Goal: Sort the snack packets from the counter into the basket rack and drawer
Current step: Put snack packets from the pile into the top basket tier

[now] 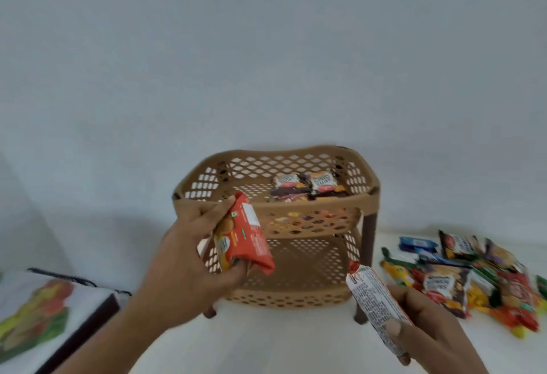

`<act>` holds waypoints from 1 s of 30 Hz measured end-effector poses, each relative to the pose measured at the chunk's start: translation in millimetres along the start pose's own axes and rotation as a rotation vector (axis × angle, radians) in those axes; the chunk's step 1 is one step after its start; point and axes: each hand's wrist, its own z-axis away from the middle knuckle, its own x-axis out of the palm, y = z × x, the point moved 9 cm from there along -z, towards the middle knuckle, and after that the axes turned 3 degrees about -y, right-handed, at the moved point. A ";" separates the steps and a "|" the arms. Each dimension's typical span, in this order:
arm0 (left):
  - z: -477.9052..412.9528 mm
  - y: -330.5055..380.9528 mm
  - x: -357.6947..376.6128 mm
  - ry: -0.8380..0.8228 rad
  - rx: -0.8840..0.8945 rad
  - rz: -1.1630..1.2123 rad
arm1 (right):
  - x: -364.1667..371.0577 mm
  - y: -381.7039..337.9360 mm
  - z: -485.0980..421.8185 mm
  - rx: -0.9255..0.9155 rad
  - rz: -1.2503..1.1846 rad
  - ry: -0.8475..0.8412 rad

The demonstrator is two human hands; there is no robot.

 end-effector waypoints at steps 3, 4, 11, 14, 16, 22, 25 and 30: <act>-35.9 -21.4 -31.0 -0.012 0.001 -0.101 | 28.0 -26.6 -8.6 -0.075 0.021 -0.034; -49.9 -28.6 -37.2 -0.024 -0.004 -0.130 | 35.2 -32.4 -12.4 -0.080 0.009 -0.045; -136.6 -82.0 -18.5 -0.198 -0.023 -0.290 | 56.6 -103.4 -42.9 -0.319 0.071 -0.035; -159.7 -107.8 12.7 -0.309 -0.067 -0.352 | 55.2 -132.1 -64.7 -0.399 0.186 0.020; -170.7 -119.7 34.2 -0.382 -0.078 -0.397 | 54.7 -145.4 -83.6 -0.425 0.257 0.053; -182.7 -139.2 91.3 -0.606 -0.103 -0.354 | 53.3 -154.6 -141.7 -0.393 0.484 0.123; -182.1 -142.4 105.5 -0.653 -0.114 -0.302 | 57.3 -153.1 -172.1 -0.370 0.585 0.106; -182.2 -146.5 107.8 -0.665 -0.163 -0.176 | 78.2 -153.1 -240.1 -0.317 0.688 0.063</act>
